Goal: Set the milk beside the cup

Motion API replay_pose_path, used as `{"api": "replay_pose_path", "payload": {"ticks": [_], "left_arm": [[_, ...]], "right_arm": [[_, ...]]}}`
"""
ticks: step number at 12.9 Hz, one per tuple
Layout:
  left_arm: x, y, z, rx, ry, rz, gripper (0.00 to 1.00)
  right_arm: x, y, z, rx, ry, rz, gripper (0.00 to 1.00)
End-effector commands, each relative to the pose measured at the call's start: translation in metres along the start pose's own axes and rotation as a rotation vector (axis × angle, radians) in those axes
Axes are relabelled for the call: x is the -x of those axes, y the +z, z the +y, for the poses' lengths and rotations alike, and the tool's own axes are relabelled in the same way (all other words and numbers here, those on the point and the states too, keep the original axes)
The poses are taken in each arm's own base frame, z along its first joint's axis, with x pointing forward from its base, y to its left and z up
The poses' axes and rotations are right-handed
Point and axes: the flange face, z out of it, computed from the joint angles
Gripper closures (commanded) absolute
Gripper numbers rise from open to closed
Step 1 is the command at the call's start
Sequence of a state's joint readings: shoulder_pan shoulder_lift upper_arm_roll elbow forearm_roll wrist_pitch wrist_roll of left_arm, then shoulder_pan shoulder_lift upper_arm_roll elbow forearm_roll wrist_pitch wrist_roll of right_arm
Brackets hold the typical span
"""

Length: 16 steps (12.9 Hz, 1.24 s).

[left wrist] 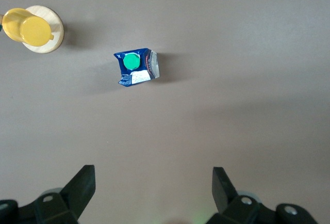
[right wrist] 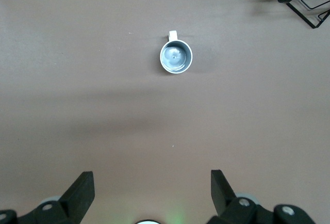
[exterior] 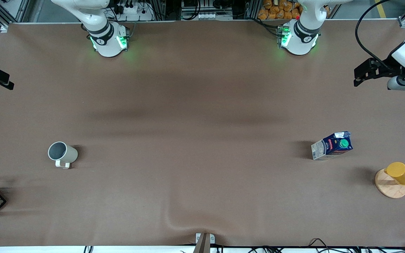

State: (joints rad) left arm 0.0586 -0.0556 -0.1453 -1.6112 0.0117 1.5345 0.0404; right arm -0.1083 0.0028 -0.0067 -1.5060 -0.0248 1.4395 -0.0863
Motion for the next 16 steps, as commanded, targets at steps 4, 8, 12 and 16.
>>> {"api": "replay_pose_path", "payload": {"ticks": [4, 8, 12, 16], "left_arm": [[0.0041, -0.0028, 0.0125, -0.008, 0.003, 0.003, 0.0], [0.0037, -0.002, 0.0058, -0.007, -0.008, 0.001, 0.0], [0.0029, -0.0029, 0.0059, -0.005, -0.008, 0.006, 0.0], [0.0008, -0.0065, 0.0051, -0.007, -0.006, 0.012, 0.0]], "right_arm": [[0.0001, -0.0031, -0.0016, 0.0, 0.007, -0.004, 0.0], [0.0002, -0.0031, -0.0009, -0.002, 0.008, -0.004, 0.0], [0.0004, -0.003, 0.0015, -0.002, 0.013, -0.004, 0.0], [0.0004, -0.003, 0.0015, -0.002, 0.014, -0.004, 0.0]]}}
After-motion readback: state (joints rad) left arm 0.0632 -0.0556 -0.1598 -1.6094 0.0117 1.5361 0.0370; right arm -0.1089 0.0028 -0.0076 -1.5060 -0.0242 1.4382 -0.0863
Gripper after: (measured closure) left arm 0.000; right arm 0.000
